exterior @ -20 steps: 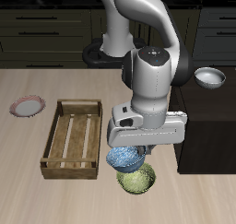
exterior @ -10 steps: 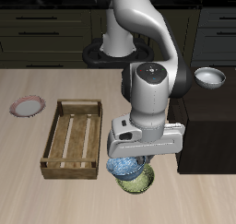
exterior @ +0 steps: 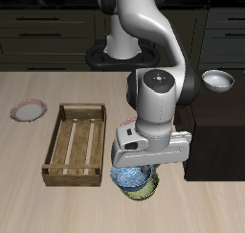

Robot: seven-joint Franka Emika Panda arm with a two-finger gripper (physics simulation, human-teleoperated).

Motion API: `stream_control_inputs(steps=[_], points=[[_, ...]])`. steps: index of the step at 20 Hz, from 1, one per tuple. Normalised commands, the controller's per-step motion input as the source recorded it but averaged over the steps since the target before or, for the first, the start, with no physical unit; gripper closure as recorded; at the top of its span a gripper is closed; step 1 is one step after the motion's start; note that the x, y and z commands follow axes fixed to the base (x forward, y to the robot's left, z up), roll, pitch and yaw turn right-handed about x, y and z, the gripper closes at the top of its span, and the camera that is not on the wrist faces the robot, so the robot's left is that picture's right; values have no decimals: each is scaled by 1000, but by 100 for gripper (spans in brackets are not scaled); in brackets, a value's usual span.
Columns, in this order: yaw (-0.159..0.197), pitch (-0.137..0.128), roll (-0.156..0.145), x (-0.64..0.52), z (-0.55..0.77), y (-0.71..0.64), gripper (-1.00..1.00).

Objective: Stack the blue bowl on the green bowl

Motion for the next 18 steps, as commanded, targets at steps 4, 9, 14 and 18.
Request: stream_control_inputs(steps=[4, 9, 14, 18], points=[[7, -3, -14, 4, -1, 5, -100], [15, -3, 20, -61, 45, 69, -100], [2, -5, 7, -35, 76, 7, -100], [-15, -20, 26, -81, 163, 48, -100]])
